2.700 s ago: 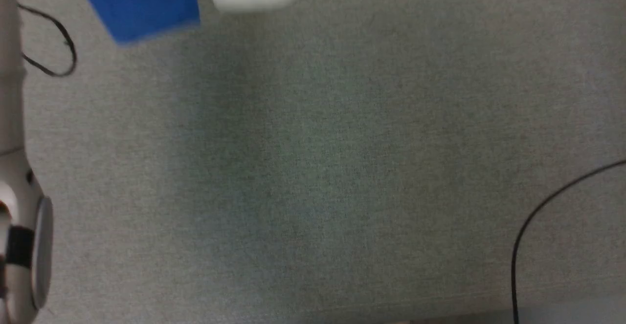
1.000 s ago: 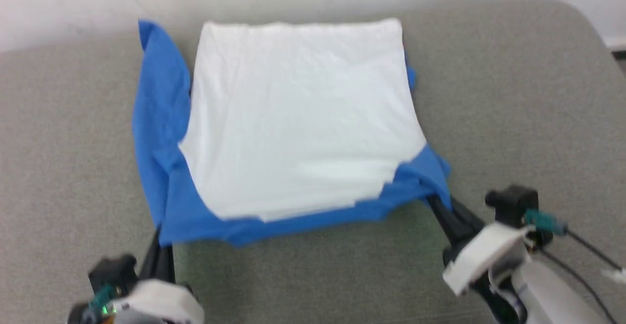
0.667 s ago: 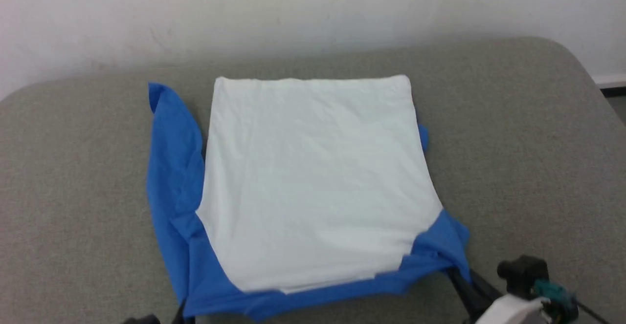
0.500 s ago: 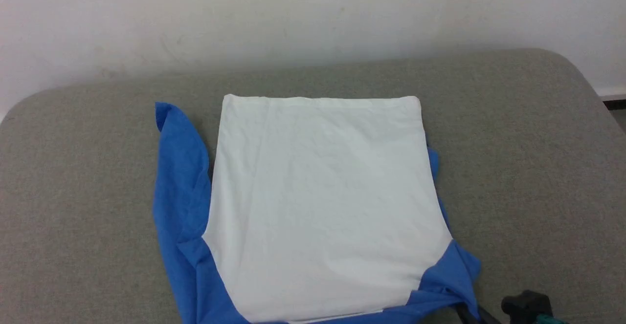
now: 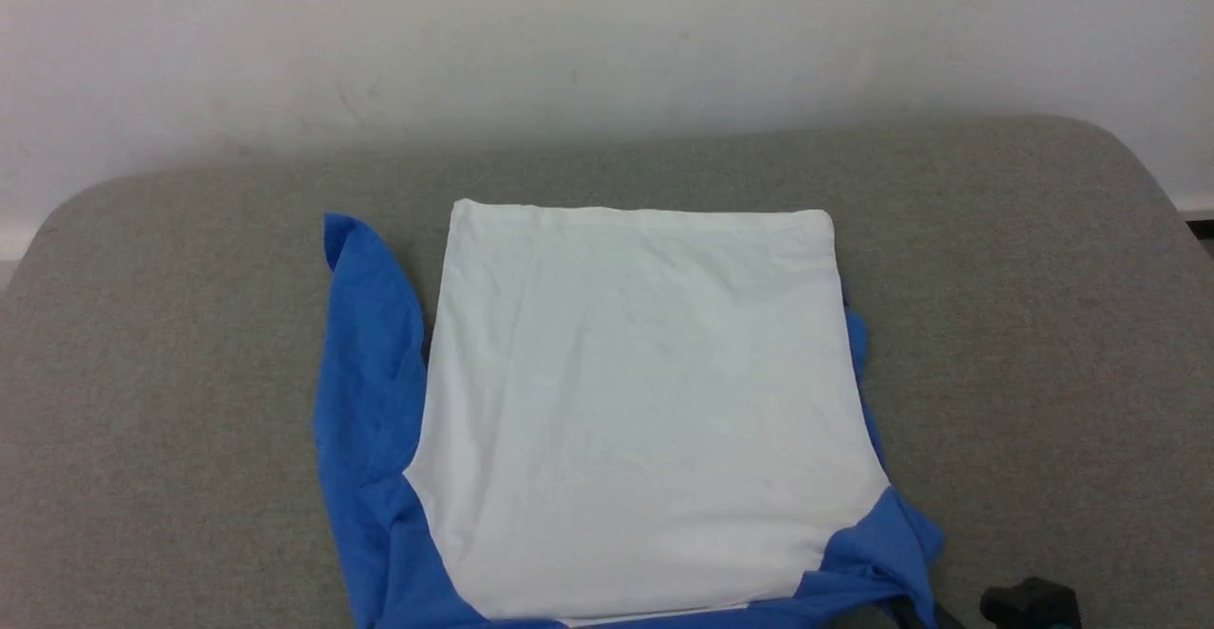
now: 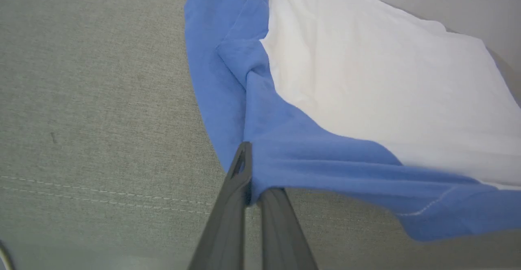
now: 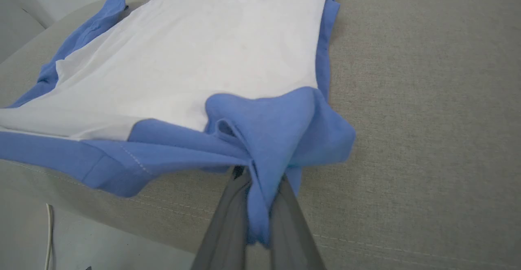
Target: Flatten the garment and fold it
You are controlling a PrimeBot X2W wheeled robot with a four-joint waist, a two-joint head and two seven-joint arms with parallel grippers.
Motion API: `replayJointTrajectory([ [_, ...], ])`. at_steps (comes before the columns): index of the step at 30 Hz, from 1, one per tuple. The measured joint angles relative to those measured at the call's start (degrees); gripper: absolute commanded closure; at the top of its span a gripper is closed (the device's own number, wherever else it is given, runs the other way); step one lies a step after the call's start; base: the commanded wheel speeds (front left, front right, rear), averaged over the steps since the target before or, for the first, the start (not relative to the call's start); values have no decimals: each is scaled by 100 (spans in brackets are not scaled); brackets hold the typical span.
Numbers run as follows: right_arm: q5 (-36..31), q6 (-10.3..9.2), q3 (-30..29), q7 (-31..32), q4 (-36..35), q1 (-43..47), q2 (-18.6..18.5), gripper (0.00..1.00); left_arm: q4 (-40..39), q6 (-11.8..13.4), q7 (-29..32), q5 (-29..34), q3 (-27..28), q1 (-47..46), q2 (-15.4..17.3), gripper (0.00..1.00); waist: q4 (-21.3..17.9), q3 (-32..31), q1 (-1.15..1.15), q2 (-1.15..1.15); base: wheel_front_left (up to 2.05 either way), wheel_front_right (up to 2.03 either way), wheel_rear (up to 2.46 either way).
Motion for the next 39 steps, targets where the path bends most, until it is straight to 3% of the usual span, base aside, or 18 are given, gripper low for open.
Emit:
replayJointTrajectory([
  [6,9,0,-51,-57,-415,-8,3,100,-394,0,-208,-19,46,-217,40,100,-3,-112,0,0,0,0,0],
  [11,7,5,-142,-96,-1417,-296,-14,100,-1262,0,-324,1,172,-603,233,100,-35,-192,0,0,0,0,0],
  [16,21,19,-255,129,-2536,-971,-164,100,-2236,1,-400,116,383,-1422,615,100,-77,-226,0,0,0,0,0],
  [22,444,-26,-502,927,-3292,-2327,-728,100,-2762,-8,-167,205,637,-2914,1210,100,-101,-179,0,0,0,0,0],
  [24,625,-34,-628,1212,-3254,-2785,-1032,100,-2682,-42,-46,174,719,-3426,1410,100,-101,-120,0,0,0,0,0],
  [29,1151,-32,-588,1829,-2548,-3983,-1523,100,-1875,-347,271,-99,502,-4711,1536,100,-111,141,0,0,0,0,0],
  [39,1713,-15,44,1809,-147,-6660,-1718,100,858,-728,327,-104,-34,-7376,1556,100,-141,1090,2,0,0,0,0],
])
